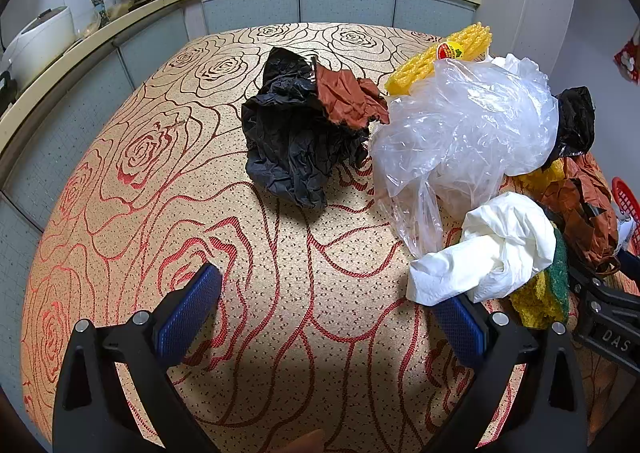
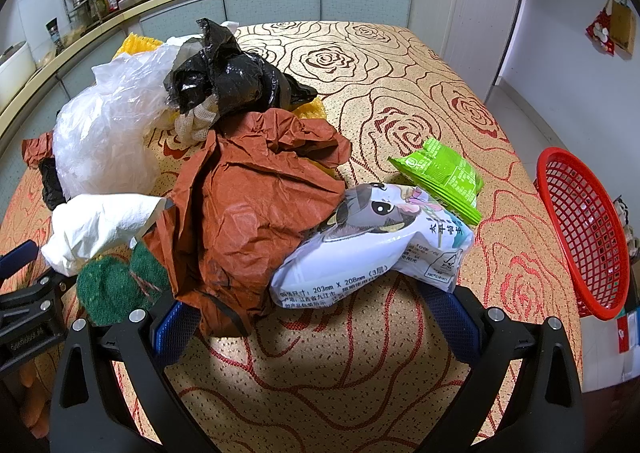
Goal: Collect trash
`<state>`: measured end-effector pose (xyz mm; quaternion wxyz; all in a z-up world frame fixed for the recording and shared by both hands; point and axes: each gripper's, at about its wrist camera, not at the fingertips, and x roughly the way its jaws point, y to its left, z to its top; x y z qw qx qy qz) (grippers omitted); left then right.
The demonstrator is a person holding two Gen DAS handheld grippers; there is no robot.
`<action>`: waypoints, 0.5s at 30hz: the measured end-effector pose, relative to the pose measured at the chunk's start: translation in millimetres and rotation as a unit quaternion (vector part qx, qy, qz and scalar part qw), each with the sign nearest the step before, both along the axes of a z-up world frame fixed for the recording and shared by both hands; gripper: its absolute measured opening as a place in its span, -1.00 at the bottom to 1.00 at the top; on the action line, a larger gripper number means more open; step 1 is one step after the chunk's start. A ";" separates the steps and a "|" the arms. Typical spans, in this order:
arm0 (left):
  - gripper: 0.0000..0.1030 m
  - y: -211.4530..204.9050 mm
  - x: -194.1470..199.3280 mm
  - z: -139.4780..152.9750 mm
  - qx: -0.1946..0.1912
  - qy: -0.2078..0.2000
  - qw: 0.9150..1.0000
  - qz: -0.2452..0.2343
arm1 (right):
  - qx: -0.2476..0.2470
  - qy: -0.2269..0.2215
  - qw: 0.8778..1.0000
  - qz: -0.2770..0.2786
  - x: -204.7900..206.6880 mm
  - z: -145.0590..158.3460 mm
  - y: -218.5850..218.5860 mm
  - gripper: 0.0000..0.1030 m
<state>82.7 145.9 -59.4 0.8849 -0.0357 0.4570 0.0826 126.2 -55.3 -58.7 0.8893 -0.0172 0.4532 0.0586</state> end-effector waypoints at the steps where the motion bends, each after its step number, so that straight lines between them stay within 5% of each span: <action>1: 0.87 -0.2 0.0 0.1 0.000 0.000 1.000 0.000 | 0.001 0.000 1.000 0.004 -1.2 0.3 -1.2 0.88; 15: 0.87 -0.6 0.1 0.5 -0.001 0.000 1.000 0.001 | 0.000 0.000 1.000 0.006 -0.8 0.5 -2.2 0.88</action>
